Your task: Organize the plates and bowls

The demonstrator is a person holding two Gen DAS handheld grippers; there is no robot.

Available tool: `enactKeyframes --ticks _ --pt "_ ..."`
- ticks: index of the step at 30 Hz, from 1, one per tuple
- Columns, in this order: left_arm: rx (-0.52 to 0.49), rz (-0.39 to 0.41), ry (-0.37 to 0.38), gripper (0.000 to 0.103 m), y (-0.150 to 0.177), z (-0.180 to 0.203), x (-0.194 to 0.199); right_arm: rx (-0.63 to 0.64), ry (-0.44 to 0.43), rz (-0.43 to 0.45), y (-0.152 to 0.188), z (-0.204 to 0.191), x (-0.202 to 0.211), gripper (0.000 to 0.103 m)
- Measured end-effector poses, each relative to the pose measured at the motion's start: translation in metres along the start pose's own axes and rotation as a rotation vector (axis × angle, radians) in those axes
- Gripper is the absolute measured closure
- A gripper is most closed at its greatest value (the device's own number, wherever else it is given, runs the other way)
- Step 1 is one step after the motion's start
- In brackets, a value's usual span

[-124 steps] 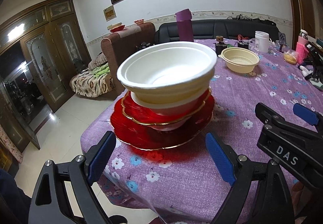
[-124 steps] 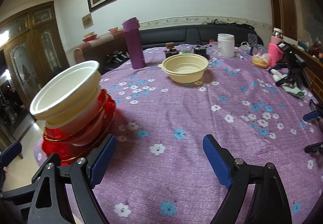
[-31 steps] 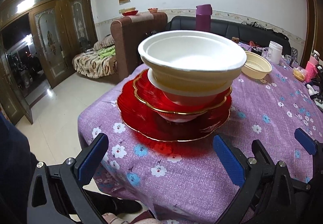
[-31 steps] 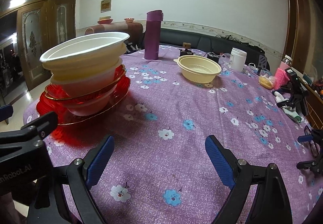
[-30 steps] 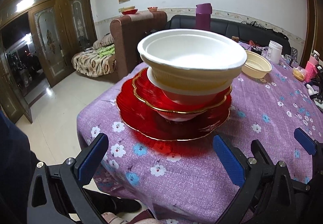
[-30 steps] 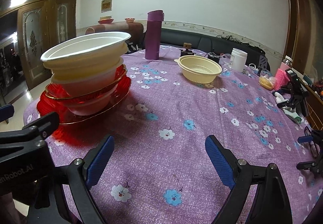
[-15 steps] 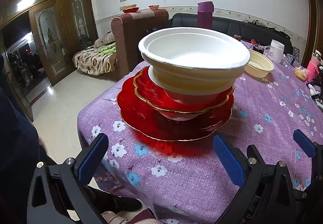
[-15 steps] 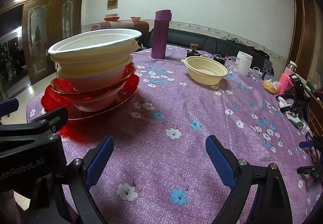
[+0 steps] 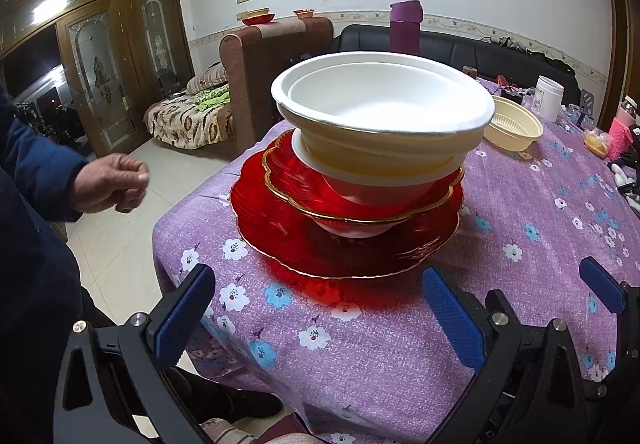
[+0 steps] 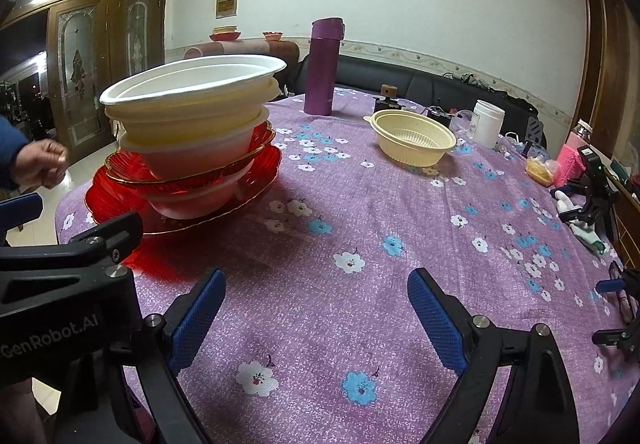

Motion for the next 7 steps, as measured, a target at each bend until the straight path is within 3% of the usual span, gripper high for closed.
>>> enactKeyframes --ticks 7 --pt "-0.011 -0.003 0.012 0.0 0.0012 0.0012 0.0003 -0.001 -0.01 0.005 -0.0001 -0.0024 0.0016 0.008"
Point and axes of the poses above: each gripper's, at about its wrist camera, not at the fingertips, and x roughly against the way its jaws point, z to its right, y to its underside, the point moved 8 cm from there along -x, roughly the way its jaws point, and after that the axes turned 13 degrees about x, right-handed, at the moved point
